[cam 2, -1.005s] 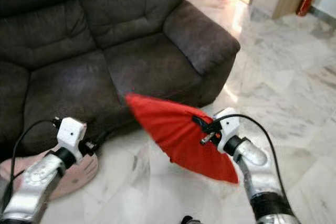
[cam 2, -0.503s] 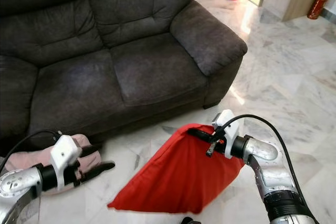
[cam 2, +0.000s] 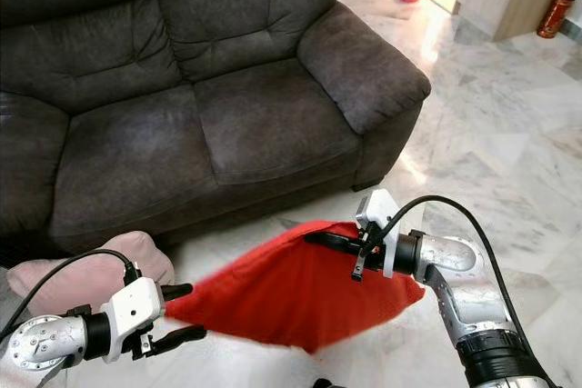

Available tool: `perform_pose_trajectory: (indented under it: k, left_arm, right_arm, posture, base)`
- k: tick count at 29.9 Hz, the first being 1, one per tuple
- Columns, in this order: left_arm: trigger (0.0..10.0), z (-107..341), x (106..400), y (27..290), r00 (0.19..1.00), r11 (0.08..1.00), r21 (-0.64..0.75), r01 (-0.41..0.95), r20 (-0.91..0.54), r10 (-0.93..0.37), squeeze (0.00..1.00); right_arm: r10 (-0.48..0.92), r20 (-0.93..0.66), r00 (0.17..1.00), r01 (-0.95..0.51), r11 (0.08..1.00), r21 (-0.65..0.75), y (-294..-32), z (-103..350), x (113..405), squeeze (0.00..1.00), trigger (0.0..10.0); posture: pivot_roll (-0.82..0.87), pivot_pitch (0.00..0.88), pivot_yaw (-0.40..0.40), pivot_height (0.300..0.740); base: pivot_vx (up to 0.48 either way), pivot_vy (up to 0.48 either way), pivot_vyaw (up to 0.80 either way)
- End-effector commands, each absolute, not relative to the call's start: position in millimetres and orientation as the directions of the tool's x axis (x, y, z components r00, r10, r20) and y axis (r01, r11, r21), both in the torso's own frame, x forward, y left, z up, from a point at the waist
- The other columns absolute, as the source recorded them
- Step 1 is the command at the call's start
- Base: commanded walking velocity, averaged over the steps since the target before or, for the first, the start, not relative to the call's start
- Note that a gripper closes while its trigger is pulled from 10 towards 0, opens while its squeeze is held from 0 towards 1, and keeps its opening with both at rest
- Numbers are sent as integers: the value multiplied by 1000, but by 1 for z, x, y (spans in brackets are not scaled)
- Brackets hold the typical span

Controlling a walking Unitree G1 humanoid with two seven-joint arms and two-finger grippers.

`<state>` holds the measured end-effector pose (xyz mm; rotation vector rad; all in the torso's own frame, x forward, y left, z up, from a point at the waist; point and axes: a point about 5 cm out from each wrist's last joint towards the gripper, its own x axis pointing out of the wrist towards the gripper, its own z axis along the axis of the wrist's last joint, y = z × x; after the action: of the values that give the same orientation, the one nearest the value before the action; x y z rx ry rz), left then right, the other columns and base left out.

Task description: Move the pillow to the sofa from floor

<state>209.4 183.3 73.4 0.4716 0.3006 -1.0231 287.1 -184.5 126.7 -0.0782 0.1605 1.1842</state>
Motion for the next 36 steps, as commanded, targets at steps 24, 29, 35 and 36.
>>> perform_pose_trajectory:
  k: [24, 29, 35, 36]
  left_arm:
    - [10000, 68, 218, 194, 509, 387, 335, 859, -473, -719, 1000]
    - [10000, 63, 215, 197, 480, 361, 320, 876, -503, -719, 1000]
    - [10000, 67, 220, 202, 532, 387, 373, 843, -477, -700, 1000]
    - [10000, 70, 223, 202, 549, 399, 387, 831, -460, -698, 1000]
  right_arm:
    - [964, -70, 256, -967, 255, -29, -174, 156, 280, 0, 10000]
    - [970, -54, 238, -971, 237, -28, -175, 161, 279, 0, 10000]
    - [988, -41, 151, -988, 150, -30, -174, 165, 271, 0, 10000]
    - [990, -44, 138, -990, 136, -31, -174, 164, 269, 0, 10000]
  posture:
    - [-58, 31, 68, 740]
    - [-53, 39, 64, 740]
    - [-46, 52, 63, 740]
    - [-44, 54, 63, 740]
  base:
    - [0, 0, 0]
    - [0, 0, 0]
    - [0, 0, 0]
    - [0, 0, 0]
